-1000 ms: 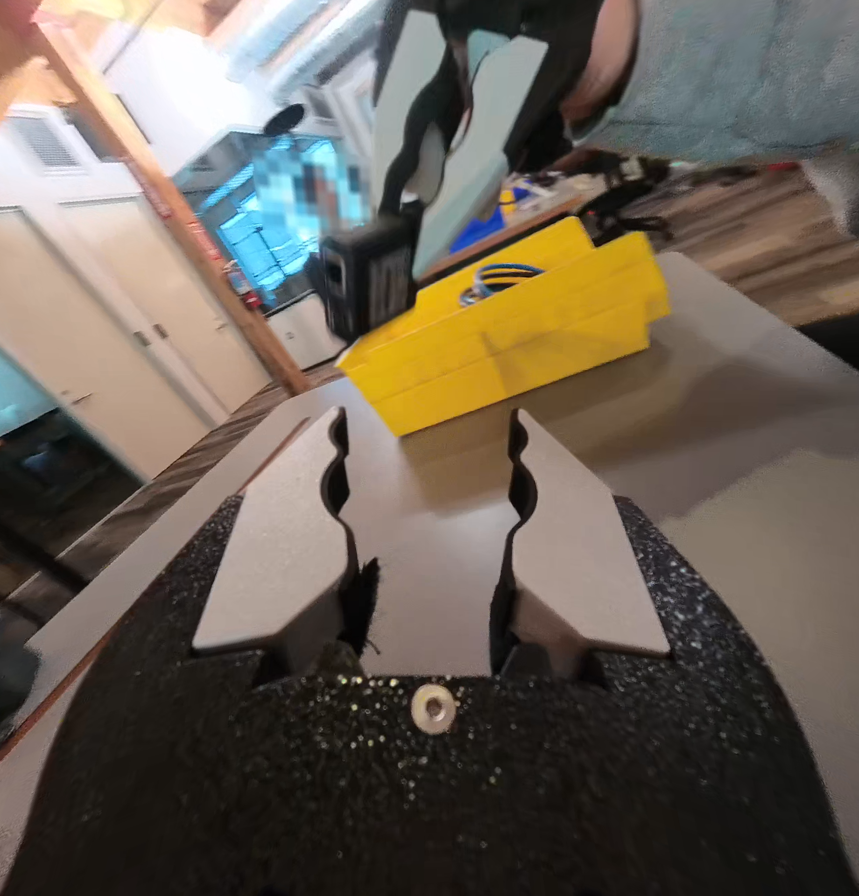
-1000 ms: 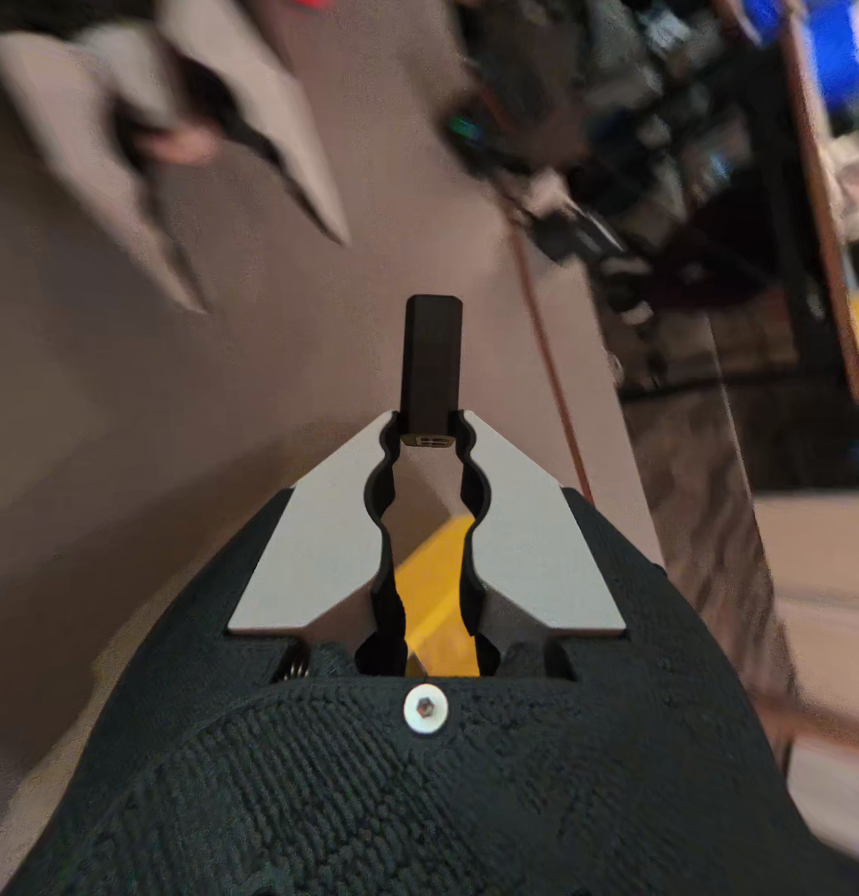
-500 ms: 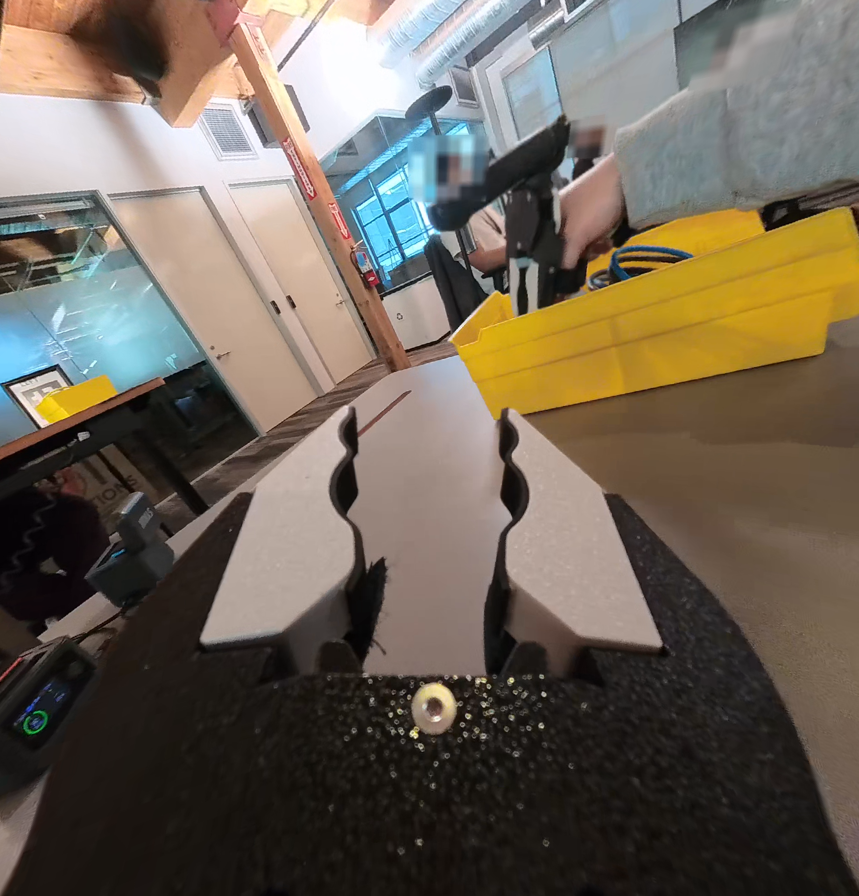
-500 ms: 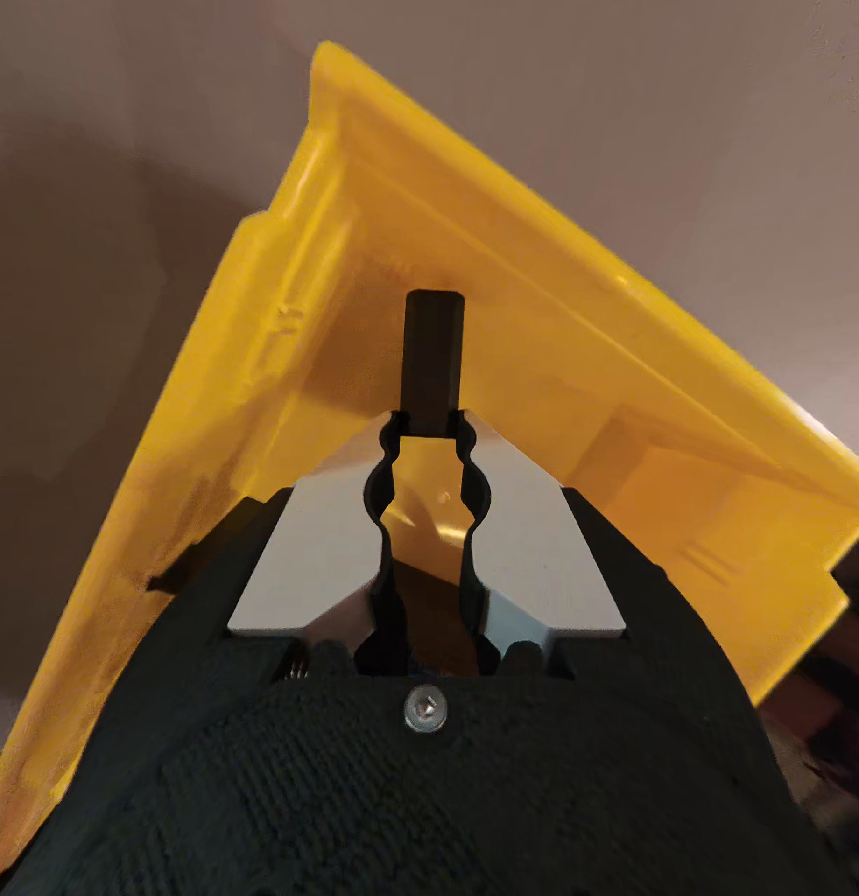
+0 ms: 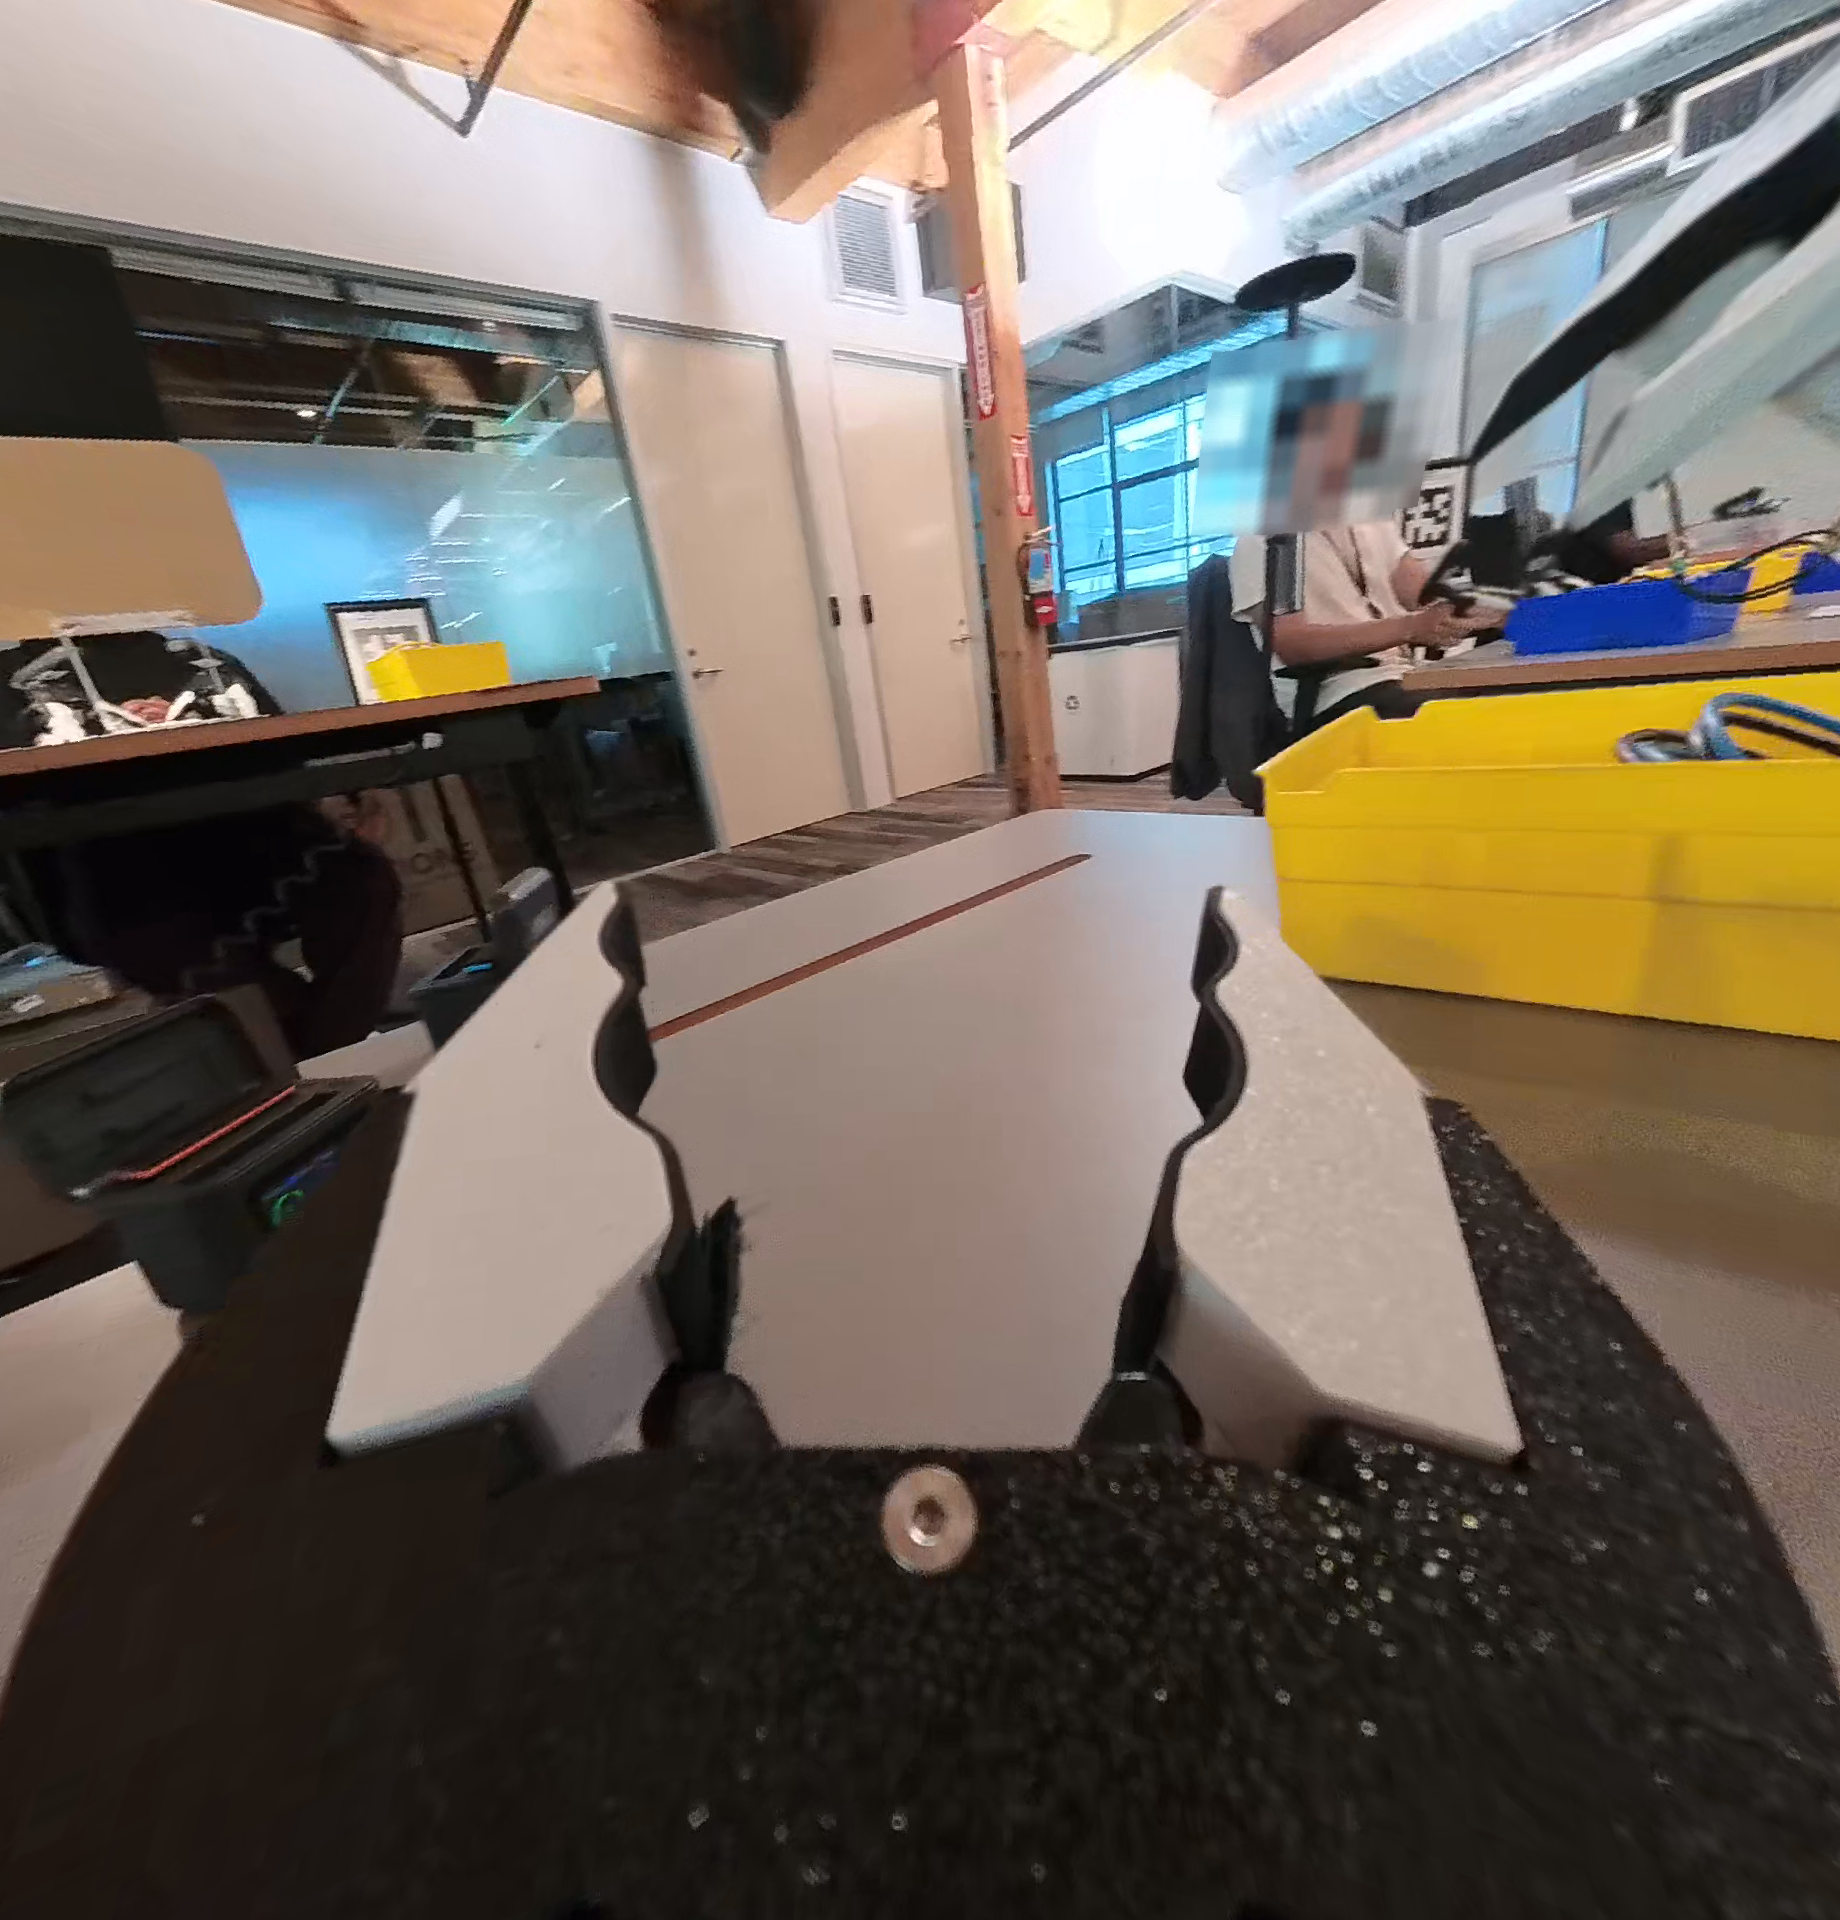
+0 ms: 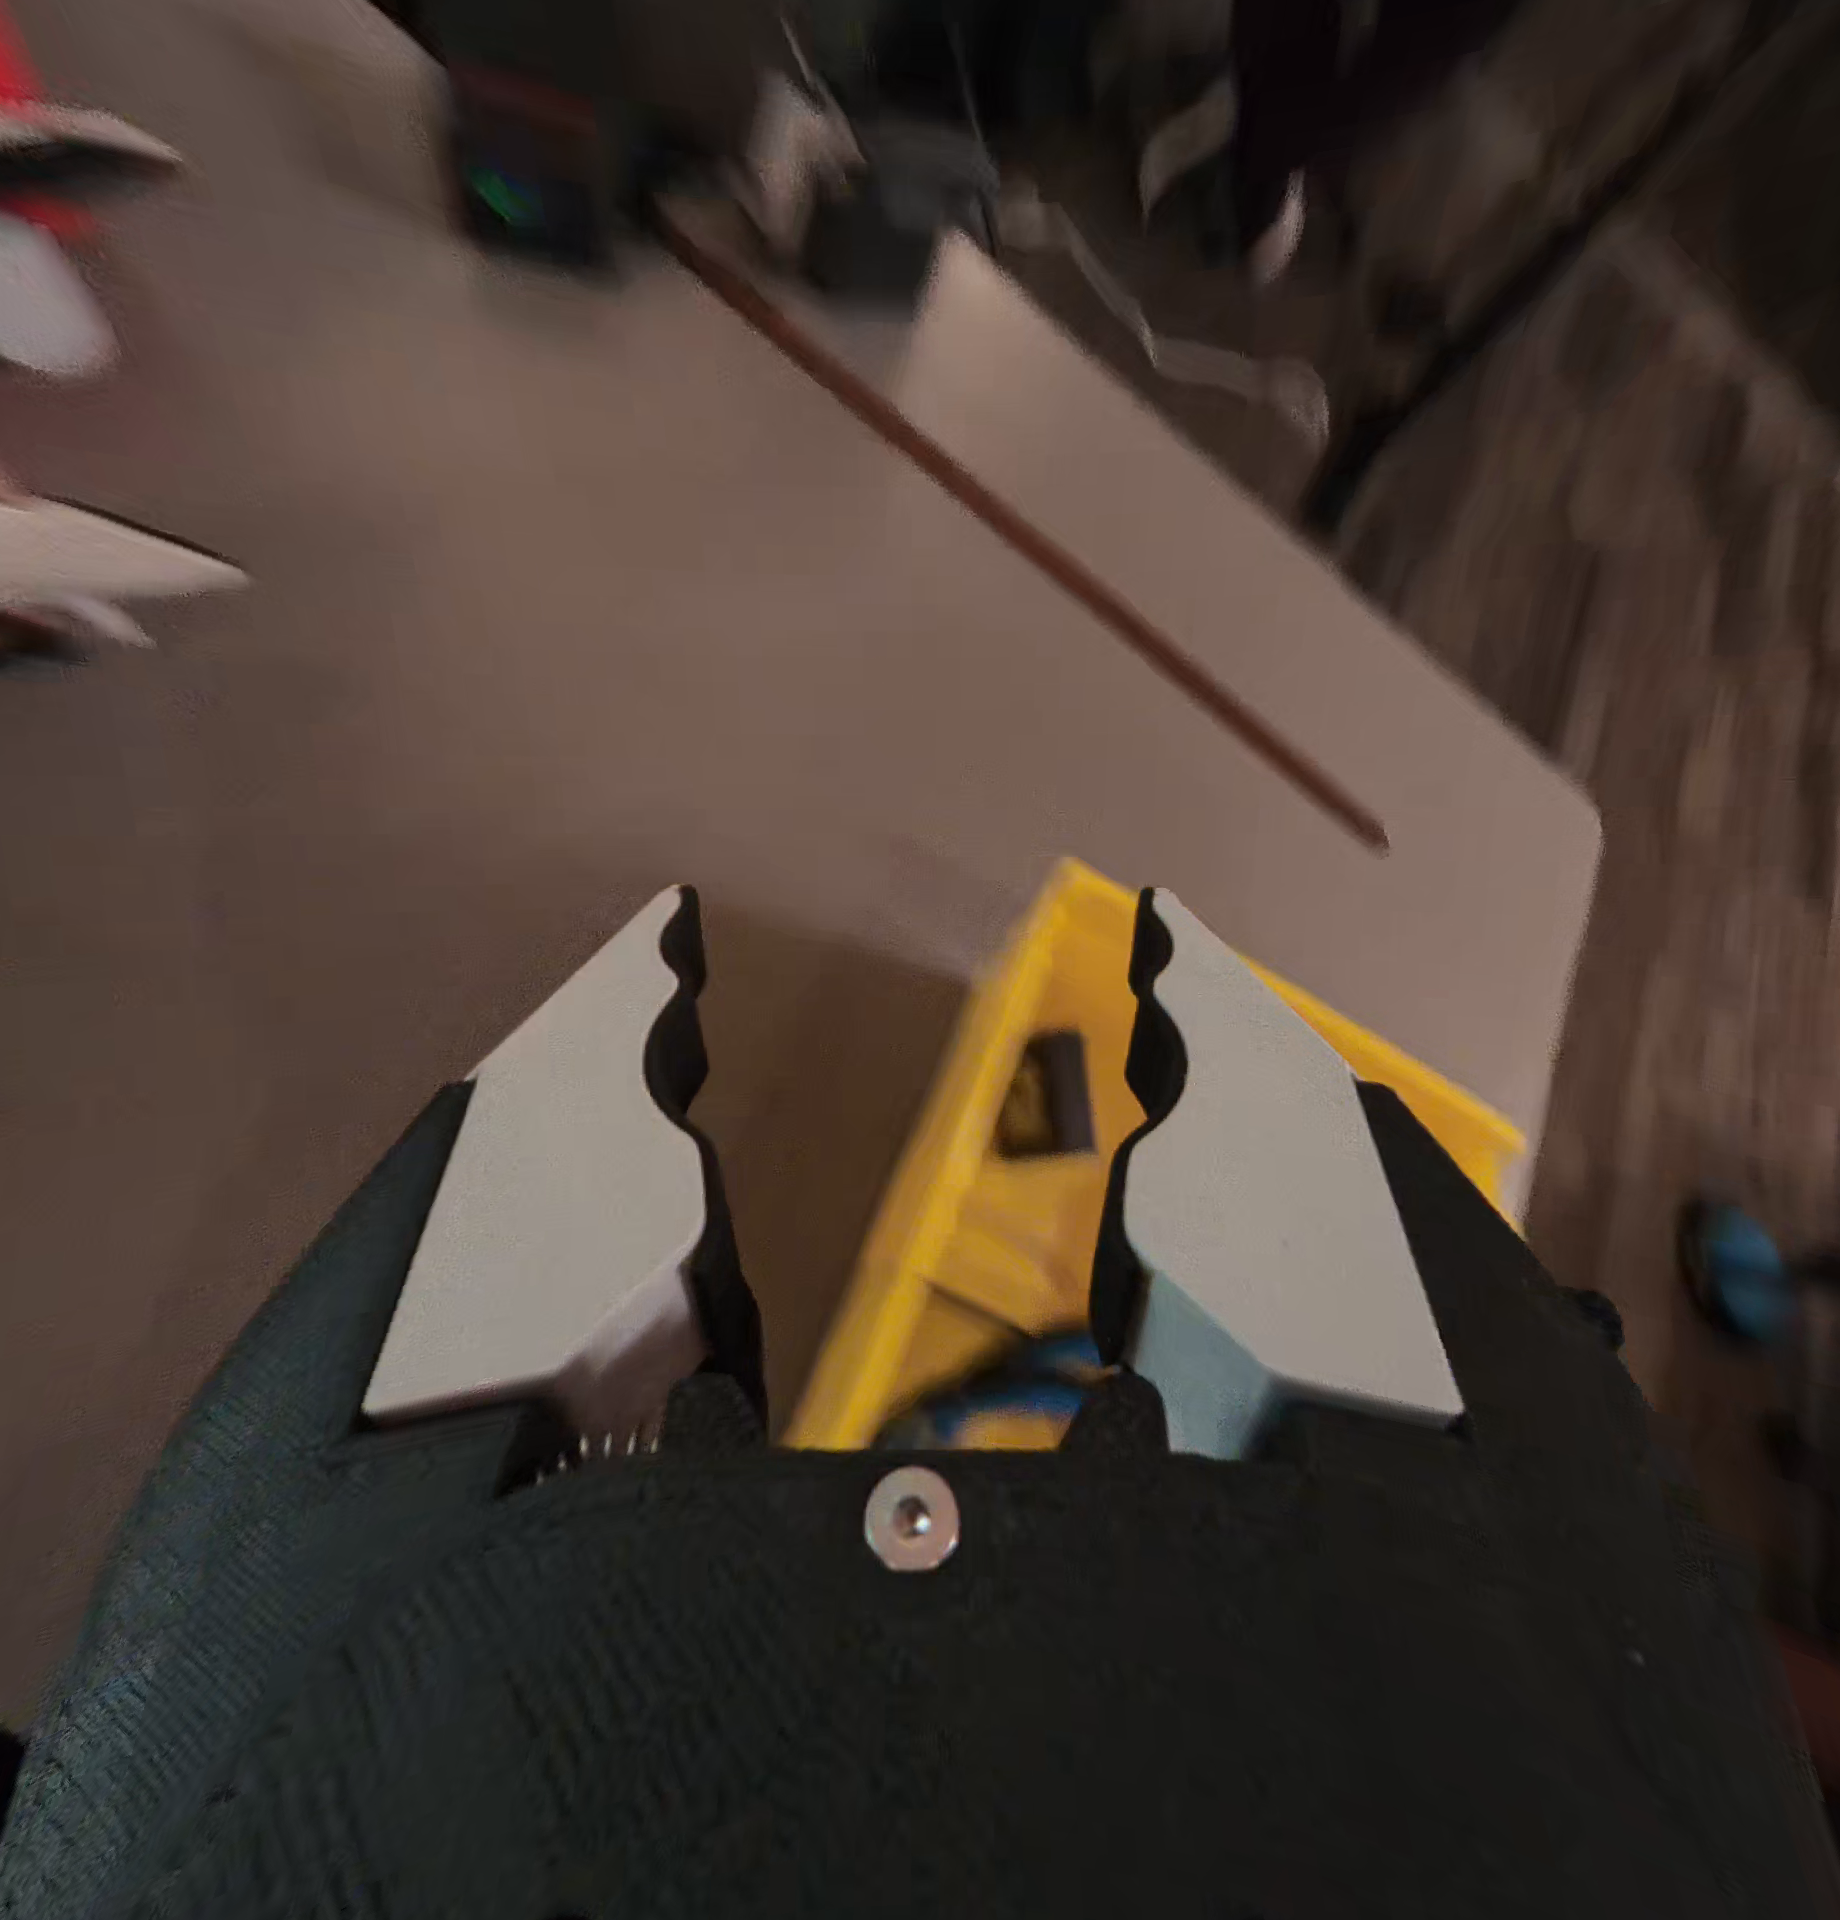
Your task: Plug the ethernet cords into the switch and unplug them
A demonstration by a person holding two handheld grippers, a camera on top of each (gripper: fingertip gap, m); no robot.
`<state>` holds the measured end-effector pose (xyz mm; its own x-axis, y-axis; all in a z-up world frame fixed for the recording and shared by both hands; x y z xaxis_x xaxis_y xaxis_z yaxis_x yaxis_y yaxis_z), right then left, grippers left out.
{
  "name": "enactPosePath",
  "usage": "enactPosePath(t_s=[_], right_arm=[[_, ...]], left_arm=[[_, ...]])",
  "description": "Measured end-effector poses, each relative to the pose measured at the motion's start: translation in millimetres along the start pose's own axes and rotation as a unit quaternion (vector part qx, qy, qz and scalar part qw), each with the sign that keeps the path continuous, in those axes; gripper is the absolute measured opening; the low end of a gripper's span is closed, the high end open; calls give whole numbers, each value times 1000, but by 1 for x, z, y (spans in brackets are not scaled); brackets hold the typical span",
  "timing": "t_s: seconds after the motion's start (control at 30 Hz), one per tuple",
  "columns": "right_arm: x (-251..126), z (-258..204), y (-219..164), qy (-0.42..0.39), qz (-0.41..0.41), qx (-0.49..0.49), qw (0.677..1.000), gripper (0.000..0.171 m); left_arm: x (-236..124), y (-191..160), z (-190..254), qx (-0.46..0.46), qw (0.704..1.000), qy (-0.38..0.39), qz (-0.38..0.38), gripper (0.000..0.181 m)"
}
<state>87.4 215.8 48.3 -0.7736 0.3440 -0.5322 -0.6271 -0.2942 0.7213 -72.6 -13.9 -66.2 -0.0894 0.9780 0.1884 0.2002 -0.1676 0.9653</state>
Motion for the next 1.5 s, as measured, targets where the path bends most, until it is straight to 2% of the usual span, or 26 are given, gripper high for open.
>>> enactPosePath(t_s=[0.03,0.13,0.23,0.37,0.47,0.57,0.67,0.73,0.9,1.1,1.33,1.5], right_arm=[[-5,-26,11,10,49,-12,999,86],[9,-95,27,24,172,-39,984,88],[55,-132,27,-8,259,-13,966,88],[116,-156,18,-57,307,2,950,83],[143,-161,13,-93,331,-35,939,76],[147,-155,21,-92,370,-39,924,74],[158,-151,18,-80,347,-34,934,73],[153,-146,14,-69,350,-14,934,73],[138,-132,5,-37,378,63,923,67],[141,-130,4,-12,366,97,926,65],[137,-128,4,-10,379,115,918,65],[134,-126,3,-8,384,125,915,65]], left_arm=[[-1,-2,-2,3,1000,9,-5,106],[-6,-6,-14,23,998,47,-19,107],[-9,-10,-28,-3,996,84,-25,111],[-11,-13,-41,25,990,128,-48,111],[-7,-18,-57,55,984,157,-70,110],[4,-24,-69,64,982,152,-89,109],[6,-24,-64,56,986,134,-86,107],[5,-17,-52,56,990,115,-66,106],[10,-16,-33,100,988,82,-80,104],[8,-25,-46,99,979,133,-120,102],[9,-34,-50,89,972,148,-161,105],[1,-21,-48,123,968,178,-128,104]])
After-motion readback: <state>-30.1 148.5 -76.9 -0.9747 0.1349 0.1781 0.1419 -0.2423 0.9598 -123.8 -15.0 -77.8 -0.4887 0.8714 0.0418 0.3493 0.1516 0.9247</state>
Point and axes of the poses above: each gripper's, where its closed fingertips meet, x out along the fingers, y out of its top, z = x × y across the jaws, the point moved 7 cm from there along -x, back along the fingers, and after that the axes turned 12 degrees about -y, right-handed, at the moved point
